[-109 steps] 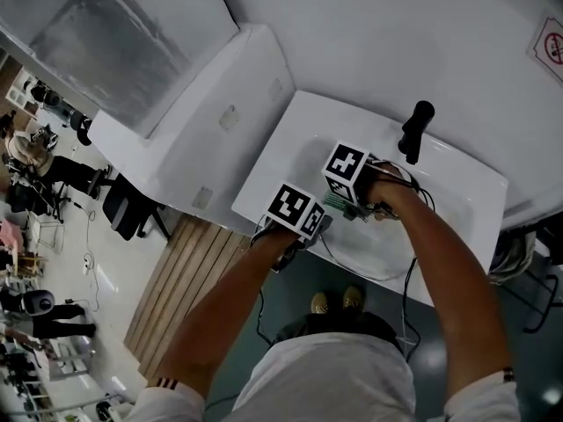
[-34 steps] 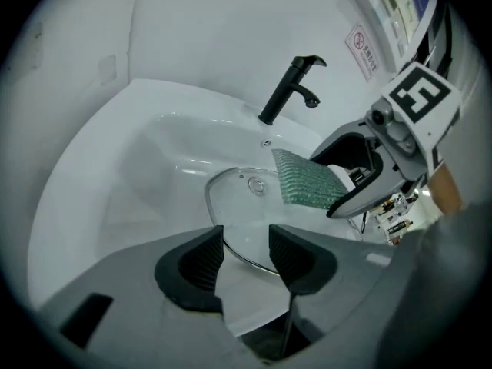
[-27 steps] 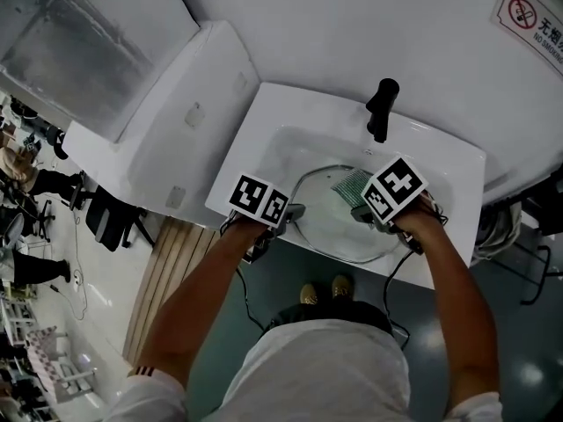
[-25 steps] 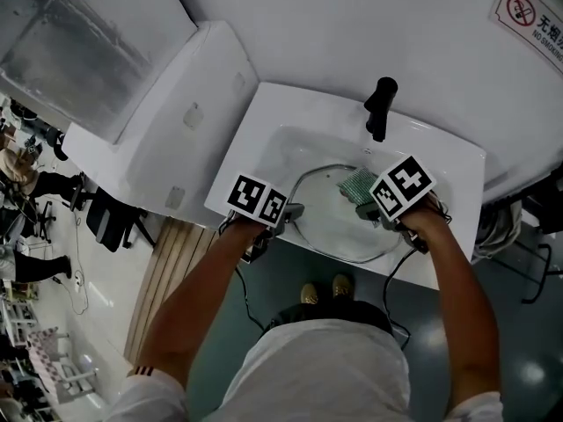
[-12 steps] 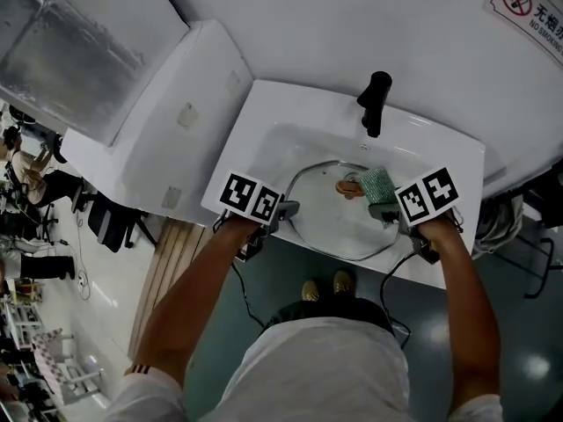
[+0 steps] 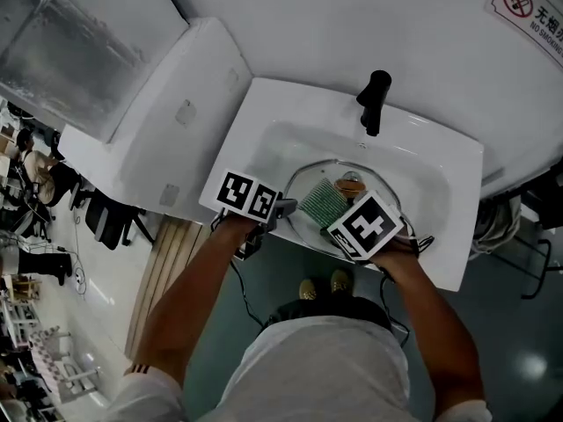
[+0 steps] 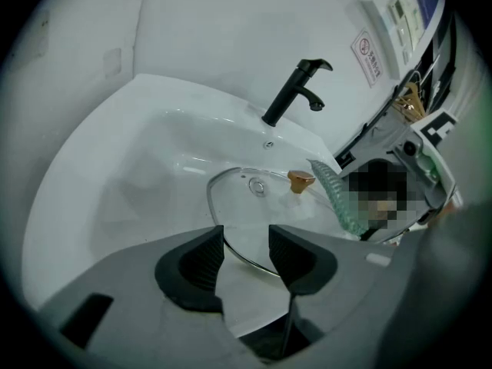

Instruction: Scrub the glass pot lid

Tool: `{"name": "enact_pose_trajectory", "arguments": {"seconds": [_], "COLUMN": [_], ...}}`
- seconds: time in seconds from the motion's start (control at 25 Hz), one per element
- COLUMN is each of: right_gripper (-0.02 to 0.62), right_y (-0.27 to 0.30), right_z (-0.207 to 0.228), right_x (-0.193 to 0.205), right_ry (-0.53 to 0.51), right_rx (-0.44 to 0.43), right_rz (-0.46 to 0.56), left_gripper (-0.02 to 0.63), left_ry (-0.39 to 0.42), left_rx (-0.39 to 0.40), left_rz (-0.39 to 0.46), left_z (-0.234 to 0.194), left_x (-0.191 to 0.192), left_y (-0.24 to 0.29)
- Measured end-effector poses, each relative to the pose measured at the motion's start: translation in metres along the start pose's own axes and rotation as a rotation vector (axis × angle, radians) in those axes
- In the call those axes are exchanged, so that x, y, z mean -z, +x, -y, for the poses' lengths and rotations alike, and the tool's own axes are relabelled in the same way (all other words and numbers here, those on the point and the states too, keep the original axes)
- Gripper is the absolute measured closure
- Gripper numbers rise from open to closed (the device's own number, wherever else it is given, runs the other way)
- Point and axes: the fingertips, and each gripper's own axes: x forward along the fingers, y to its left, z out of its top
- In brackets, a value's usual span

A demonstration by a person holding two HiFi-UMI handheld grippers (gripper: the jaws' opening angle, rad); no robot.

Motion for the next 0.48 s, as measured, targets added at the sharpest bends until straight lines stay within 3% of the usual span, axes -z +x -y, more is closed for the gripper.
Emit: {"name": "enact_pose_trajectory", "arguments": {"seconds": [0.2, 0.48], "right_gripper": [0.258, 0.258], "right_y": [0.017, 0.011], "right_z": [-0.013, 0.006], "right_x": [0.004, 0.03], "right_ry": [-0.055, -0.006], "right_rx": [-0.01, -0.033], "right_rz": [-0.045, -0.012], "left_gripper": [0.414, 0.414], "left_ry": [0.001, 0.007], "left_rx": [-0.003, -0.002], "left_rz": [0.003, -0.001], "left_z": [0.001, -0.001], "left_x": [0.0, 0.0], "left_y": [0.0, -0.001]}}
